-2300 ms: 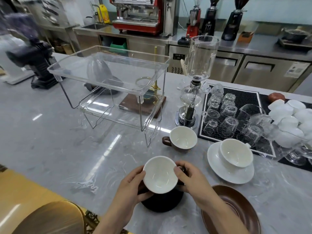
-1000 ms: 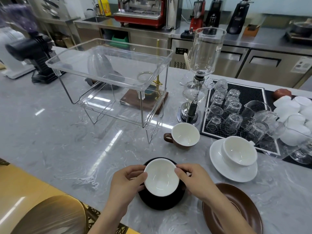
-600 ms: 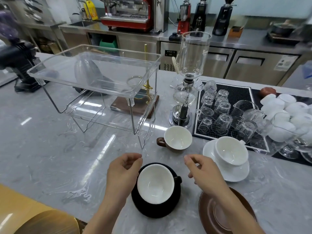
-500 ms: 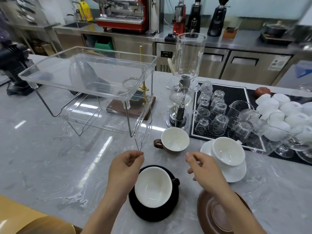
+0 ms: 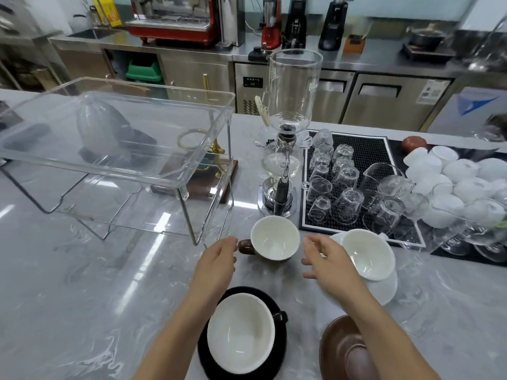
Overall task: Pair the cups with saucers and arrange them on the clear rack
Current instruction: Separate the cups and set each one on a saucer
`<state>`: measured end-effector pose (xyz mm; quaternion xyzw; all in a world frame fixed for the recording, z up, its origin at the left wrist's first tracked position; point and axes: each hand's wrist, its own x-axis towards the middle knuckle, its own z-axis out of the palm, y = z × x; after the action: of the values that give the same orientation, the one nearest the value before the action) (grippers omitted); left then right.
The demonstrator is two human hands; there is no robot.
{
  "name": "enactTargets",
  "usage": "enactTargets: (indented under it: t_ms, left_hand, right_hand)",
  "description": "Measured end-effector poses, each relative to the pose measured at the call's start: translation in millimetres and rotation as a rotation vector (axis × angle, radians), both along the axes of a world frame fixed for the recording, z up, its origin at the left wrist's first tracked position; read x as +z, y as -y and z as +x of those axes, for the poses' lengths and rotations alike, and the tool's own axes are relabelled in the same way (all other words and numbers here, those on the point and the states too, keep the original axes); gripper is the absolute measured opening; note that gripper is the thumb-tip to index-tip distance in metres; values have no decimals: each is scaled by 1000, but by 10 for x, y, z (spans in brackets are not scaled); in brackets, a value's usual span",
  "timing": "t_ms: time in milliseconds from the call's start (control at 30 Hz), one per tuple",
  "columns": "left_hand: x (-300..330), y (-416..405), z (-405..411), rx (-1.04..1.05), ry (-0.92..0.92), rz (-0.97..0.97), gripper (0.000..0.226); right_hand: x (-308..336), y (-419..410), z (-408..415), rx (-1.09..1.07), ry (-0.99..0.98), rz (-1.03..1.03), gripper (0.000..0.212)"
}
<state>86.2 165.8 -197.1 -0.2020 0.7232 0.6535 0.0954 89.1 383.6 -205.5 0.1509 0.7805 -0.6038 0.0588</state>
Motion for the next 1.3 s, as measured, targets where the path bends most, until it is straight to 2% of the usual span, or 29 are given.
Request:
enactTargets:
  t_ms: [100, 200, 267, 333, 400, 733, 1000, 1300]
  left_hand:
    - [-72, -32, -116, 20, 55, 57, 36]
    - [-105, -51, -221, 57, 112, 100, 34]
    - [-133, -52, -282, 60, 150, 135, 38]
    - [-170, -49, -328, 56, 173, 179, 40]
    - [-186, -50, -357, 47, 188, 221, 39]
    - [-234, -71, -472, 19, 243, 278, 50]
    - [-133, -98, -467, 18, 223, 341, 49]
    - [109, -162, -270, -38, 128, 365, 45]
  right_hand:
    - [-39, 41, -104, -10, 57, -19, 40]
    - [-66, 99, -197, -26, 112, -64, 51]
    - [-94, 139, -254, -26, 135, -75, 45]
    - [-142, 162, -313, -7, 127, -72, 30]
    - [-191, 161, -362, -4, 117, -53, 26]
    - [-366, 176, -503, -47, 133, 5, 39]
    - [-288, 219, -434, -67, 78, 10, 38]
    - [43, 142, -171, -94, 38, -160, 30]
